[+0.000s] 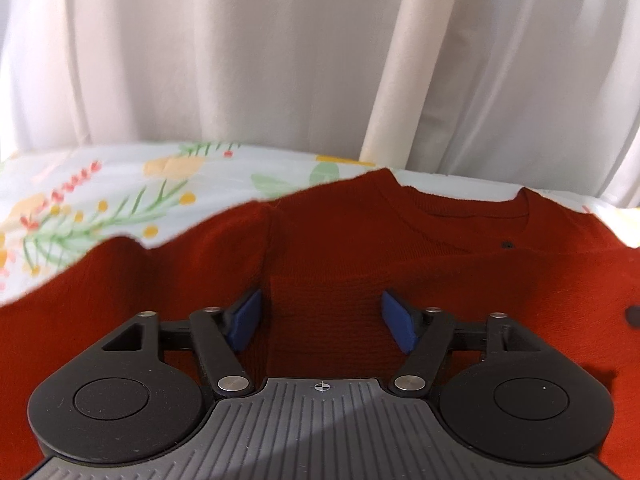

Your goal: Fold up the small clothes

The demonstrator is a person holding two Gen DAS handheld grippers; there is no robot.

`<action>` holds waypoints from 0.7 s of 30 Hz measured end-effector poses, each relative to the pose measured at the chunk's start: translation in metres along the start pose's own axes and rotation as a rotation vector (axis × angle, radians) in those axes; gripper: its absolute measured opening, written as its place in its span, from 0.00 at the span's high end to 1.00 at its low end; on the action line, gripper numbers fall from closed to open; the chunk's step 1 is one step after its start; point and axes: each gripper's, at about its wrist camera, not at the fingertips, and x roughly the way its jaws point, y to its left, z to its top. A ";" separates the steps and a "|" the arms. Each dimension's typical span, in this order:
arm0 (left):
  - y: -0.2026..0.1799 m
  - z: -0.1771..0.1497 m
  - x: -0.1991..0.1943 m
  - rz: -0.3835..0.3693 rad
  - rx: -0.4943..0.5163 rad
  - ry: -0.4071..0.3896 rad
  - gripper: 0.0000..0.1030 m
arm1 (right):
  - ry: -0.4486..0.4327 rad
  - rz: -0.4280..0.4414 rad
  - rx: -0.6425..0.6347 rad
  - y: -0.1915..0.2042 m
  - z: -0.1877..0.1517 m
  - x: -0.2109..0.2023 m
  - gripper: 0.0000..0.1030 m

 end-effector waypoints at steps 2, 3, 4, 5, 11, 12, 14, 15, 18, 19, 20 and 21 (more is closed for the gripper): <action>0.000 -0.002 -0.010 -0.023 -0.049 0.012 0.10 | 0.020 -0.004 -0.001 0.002 0.002 -0.006 0.66; -0.001 -0.005 -0.016 -0.022 -0.070 0.006 0.07 | 0.025 0.011 0.012 0.003 0.002 -0.010 0.66; -0.002 -0.008 -0.020 -0.019 -0.081 0.001 0.07 | 0.021 0.034 0.025 0.003 -0.001 -0.015 0.66; -0.002 -0.009 -0.021 -0.017 -0.082 0.007 0.07 | 0.022 0.045 0.033 0.004 -0.005 -0.019 0.66; -0.004 -0.016 -0.025 0.056 -0.029 0.046 0.13 | -0.006 0.016 -0.056 0.018 -0.017 -0.027 0.64; 0.000 -0.016 -0.031 0.051 -0.064 0.046 0.14 | 0.010 0.018 -0.048 0.016 -0.014 -0.027 0.64; 0.019 -0.019 -0.050 0.022 -0.191 0.039 0.14 | 0.042 0.039 -0.001 0.012 -0.011 -0.035 0.64; 0.033 -0.022 -0.063 -0.002 -0.278 0.018 0.14 | 0.045 0.066 0.029 0.010 -0.011 -0.041 0.64; 0.087 -0.046 -0.106 -0.003 -0.558 -0.051 0.12 | 0.039 0.156 0.111 0.006 -0.020 -0.071 0.64; 0.108 -0.057 -0.121 0.025 -0.658 -0.087 0.12 | 0.037 0.193 0.139 0.005 -0.026 -0.082 0.63; 0.129 -0.069 -0.135 0.061 -0.750 -0.122 0.12 | 0.037 0.225 0.164 0.003 -0.032 -0.093 0.63; 0.150 -0.080 -0.147 0.107 -0.831 -0.146 0.13 | 0.040 0.256 0.190 0.002 -0.038 -0.102 0.62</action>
